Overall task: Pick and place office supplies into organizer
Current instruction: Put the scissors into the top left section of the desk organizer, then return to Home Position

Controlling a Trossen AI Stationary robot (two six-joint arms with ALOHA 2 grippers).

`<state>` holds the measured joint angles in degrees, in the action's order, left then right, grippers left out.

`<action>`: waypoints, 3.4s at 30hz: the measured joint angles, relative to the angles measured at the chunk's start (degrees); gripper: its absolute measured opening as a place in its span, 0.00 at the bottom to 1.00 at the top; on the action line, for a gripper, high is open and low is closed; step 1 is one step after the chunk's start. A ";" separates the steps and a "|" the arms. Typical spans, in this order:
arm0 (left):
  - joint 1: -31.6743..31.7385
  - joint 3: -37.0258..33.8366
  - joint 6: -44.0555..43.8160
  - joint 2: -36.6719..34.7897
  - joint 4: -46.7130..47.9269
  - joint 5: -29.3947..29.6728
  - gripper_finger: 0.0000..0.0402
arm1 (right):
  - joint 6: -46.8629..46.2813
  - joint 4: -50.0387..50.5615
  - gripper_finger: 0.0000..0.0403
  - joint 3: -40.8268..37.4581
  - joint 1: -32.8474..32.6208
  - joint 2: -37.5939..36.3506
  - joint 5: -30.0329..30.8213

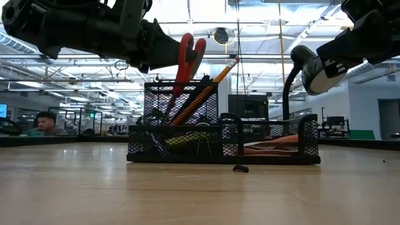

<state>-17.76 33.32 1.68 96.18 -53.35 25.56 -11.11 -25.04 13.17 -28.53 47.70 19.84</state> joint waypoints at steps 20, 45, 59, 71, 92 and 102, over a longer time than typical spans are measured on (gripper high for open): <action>0.04 -0.26 -0.45 0.22 4.51 -6.66 0.48 | -0.15 0.02 0.00 0.00 0.00 0.00 -0.10; -15.39 -2.89 11.40 -41.90 40.12 13.32 0.02 | 12.84 -8.54 0.00 0.00 2.04 -0.02 -0.74; 0.16 -25.18 13.39 -52.20 17.14 1.00 0.01 | 13.06 -21.63 0.00 -7.35 26.41 -1.57 -17.33; 0.00 -32.74 12.04 -74.01 28.37 3.44 0.00 | 10.14 -15.53 0.00 -11.67 33.35 -15.59 -21.76; 0.00 -32.74 9.46 -75.91 45.87 -6.10 0.00 | 9.75 -13.63 0.00 -12.31 31.06 -18.53 -25.75; 0.00 -32.70 16.48 -86.04 46.50 -6.23 0.00 | 10.97 -8.05 0.00 -12.33 31.15 -23.69 -20.08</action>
<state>-17.76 0.63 18.16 10.14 -6.85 19.33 -0.14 -33.09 0.84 2.61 24.01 -0.23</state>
